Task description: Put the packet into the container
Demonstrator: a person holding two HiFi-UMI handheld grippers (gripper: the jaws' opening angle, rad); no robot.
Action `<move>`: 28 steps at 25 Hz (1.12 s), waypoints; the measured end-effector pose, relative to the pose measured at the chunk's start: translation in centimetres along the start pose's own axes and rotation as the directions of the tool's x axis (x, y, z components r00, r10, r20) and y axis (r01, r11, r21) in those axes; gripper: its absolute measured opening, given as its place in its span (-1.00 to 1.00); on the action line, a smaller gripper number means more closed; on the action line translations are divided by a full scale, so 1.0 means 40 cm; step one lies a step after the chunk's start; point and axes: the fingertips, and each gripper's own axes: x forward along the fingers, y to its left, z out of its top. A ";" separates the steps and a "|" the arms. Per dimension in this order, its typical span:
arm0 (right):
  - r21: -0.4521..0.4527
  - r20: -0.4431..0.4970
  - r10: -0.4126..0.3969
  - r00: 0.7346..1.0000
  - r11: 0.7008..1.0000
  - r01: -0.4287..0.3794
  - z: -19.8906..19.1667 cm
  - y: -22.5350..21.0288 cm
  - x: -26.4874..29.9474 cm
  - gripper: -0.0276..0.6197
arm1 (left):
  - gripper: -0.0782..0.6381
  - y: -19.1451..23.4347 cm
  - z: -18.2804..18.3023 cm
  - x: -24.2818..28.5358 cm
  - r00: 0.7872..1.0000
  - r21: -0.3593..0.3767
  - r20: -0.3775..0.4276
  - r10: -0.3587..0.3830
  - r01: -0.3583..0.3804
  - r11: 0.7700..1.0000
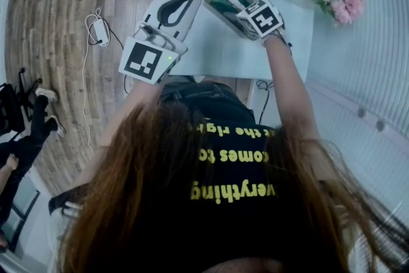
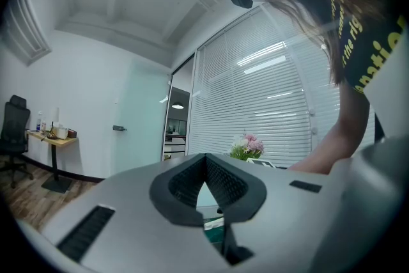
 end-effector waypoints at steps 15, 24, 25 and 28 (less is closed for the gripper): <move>0.079 0.210 -0.084 0.974 0.994 0.069 0.046 -0.010 -0.109 -0.79 | -0.78 -0.005 -0.012 0.000 1.000 -0.001 -0.006 -0.013 0.013 1.000; 0.244 0.468 -0.175 0.866 0.968 0.064 0.104 -0.021 -0.215 -0.85 | -0.78 -0.013 -0.006 -0.002 1.000 0.007 -0.006 -0.023 0.023 1.000; 0.266 0.514 -0.196 0.835 0.962 0.062 0.120 -0.024 -0.243 -0.85 | -0.78 -0.015 -0.006 -0.003 1.000 0.007 -0.006 -0.023 0.023 1.000; 0.320 0.619 -0.267 0.738 0.944 0.073 0.159 -0.029 -0.331 -0.85 | -0.78 -0.020 -0.006 -0.003 1.000 0.010 -0.005 -0.024 0.024 1.000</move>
